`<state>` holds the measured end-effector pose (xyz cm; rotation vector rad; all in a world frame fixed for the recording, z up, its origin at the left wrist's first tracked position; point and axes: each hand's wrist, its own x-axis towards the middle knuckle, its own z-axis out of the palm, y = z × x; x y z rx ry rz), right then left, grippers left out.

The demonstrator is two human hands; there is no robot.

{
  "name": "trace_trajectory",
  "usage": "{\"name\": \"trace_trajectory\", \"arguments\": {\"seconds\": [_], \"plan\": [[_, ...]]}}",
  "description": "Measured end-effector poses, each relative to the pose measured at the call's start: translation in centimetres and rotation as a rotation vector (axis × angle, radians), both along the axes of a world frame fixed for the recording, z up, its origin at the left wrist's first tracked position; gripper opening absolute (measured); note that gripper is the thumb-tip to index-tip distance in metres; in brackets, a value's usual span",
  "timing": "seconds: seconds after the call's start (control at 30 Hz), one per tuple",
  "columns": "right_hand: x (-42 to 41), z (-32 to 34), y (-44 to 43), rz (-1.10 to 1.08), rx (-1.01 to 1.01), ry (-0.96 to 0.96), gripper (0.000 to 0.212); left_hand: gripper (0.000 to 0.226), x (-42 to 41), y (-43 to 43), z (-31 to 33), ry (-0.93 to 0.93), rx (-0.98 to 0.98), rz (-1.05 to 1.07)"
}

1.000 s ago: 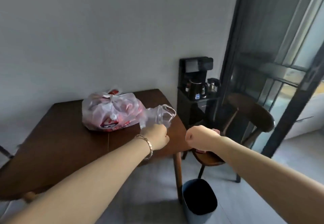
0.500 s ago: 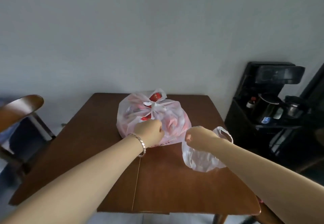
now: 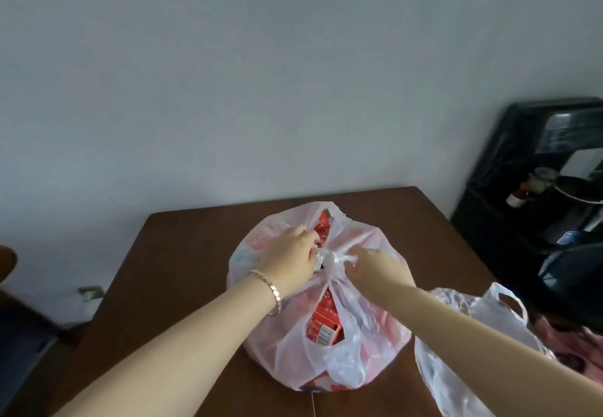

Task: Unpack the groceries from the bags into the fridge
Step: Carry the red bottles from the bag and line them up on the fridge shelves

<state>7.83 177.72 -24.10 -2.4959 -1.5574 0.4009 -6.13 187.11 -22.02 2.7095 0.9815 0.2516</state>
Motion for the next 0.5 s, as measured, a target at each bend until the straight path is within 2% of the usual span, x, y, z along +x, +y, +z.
{"name": "trace_trajectory", "arguments": {"seconds": [0.1,0.2,0.3,0.4,0.5], "plan": [[0.0,-1.5,3.0,-0.038,0.042,0.076,0.040,0.039,1.8,3.0,-0.9,0.064,-0.012,-0.100],[0.6,-2.9,5.7,-0.027,-0.076,0.056,0.039,0.034,3.3,5.6,-3.4,0.211,-0.108,-0.112],[0.6,-3.7,7.1,-0.014,-0.111,0.044,0.034,0.028,4.2,7.2,-4.7,0.363,-0.116,-0.133],[0.5,-3.8,7.5,0.044,-0.144,0.021,0.027,0.022,4.5,8.1,-5.5,0.349,-0.179,-0.184],[0.3,-3.6,7.4,0.053,-0.162,0.059,0.024,0.024,4.4,8.0,-5.6,0.304,-0.158,-0.274]]}}
